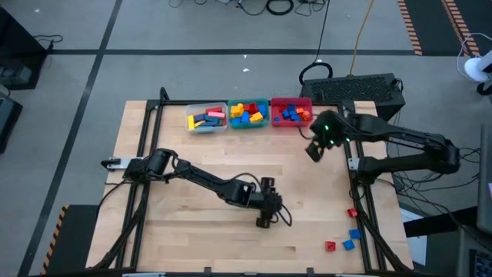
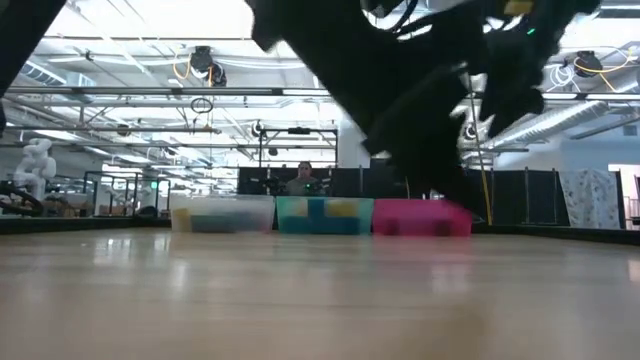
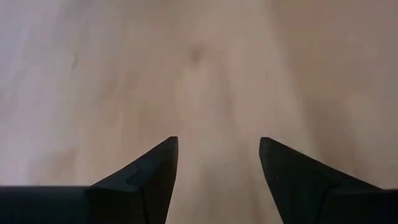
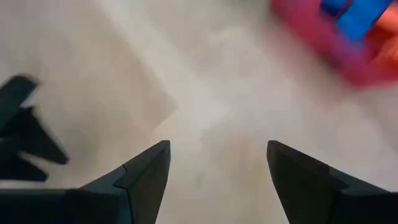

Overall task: Sort blocks by size
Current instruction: Put the red 4 stud game piece into the red bin

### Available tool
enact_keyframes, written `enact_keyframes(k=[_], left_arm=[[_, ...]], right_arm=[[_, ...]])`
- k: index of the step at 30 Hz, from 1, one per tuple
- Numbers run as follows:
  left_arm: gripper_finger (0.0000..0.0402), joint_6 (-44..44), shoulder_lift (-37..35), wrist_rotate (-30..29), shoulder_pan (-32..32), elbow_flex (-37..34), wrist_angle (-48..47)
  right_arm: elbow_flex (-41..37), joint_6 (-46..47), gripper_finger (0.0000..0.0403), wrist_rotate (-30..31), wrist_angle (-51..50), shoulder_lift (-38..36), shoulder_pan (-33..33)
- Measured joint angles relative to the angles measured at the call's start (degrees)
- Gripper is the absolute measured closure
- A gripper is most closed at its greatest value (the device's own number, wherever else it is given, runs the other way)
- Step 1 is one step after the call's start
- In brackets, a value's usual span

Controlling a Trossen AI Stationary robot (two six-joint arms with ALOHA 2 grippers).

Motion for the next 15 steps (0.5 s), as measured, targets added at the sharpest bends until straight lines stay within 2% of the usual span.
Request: enact_keyframes(k=[7, 11, 15], left_arm=[[0.0173, -0.6, 2.1, 13.4, 1.0, -1.3, 22.7], [0.0173, -0.3, 7.2, 14.9, -0.3, -0.9, 34.4], [0.0173, -0.6, 11.7, 15.0, -1.0, 4.4, 36.8]], right_arm=[[0.0, 11.1, 0.0151, -0.1, -6.0, -4.2, 11.2], [0.0, 13.8, 0.0151, 0.9, -5.7, -4.8, 14.8], [0.0, 14.5, 0.0151, 1.8, -5.7, -4.8, 16.3]])
